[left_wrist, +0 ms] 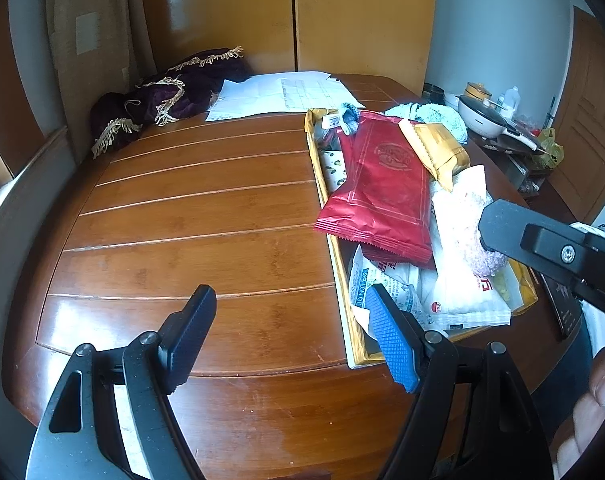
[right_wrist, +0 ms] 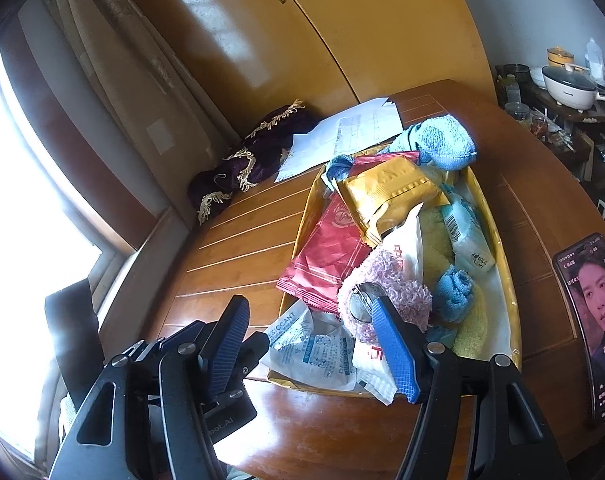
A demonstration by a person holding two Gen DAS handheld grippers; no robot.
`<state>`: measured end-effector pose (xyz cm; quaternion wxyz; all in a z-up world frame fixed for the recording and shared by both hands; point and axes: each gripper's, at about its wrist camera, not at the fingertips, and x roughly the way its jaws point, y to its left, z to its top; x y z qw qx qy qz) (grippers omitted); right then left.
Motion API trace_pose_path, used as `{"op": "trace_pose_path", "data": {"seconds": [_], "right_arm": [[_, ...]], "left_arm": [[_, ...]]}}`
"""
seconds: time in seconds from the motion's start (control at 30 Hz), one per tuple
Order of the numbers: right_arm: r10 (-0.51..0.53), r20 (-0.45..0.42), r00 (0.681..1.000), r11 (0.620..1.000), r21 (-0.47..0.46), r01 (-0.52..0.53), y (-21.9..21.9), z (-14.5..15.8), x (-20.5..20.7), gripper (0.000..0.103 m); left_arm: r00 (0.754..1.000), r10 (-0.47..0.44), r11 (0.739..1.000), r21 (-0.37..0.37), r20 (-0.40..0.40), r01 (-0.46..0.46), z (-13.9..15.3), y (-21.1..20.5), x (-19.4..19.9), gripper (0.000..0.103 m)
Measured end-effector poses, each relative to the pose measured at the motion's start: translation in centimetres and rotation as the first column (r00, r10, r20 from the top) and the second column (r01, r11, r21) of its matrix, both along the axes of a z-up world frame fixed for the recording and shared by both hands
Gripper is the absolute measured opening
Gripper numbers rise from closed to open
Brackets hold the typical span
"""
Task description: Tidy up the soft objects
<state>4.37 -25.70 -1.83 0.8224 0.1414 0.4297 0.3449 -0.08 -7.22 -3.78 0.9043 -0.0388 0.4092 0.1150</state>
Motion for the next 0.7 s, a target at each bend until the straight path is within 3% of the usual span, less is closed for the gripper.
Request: {"op": "trace_pose_path", "data": {"seconds": [0.53,0.7], "right_arm": [[0.014,0.036,0.999,1.0,0.021,-0.015,0.09,0.45,-0.36,0.066],[0.023,0.061,0.998,0.999,0.04,-0.025,-0.18,0.83,-0.35,0.066]], "left_arm": [[1.0,0.0,1.0,0.002,0.006,0.0,0.02,0.07,-0.17,0.077],[0.998,0.002,1.0,-0.007,0.057,-0.002,0.62,-0.07,-0.3,0.077]]}}
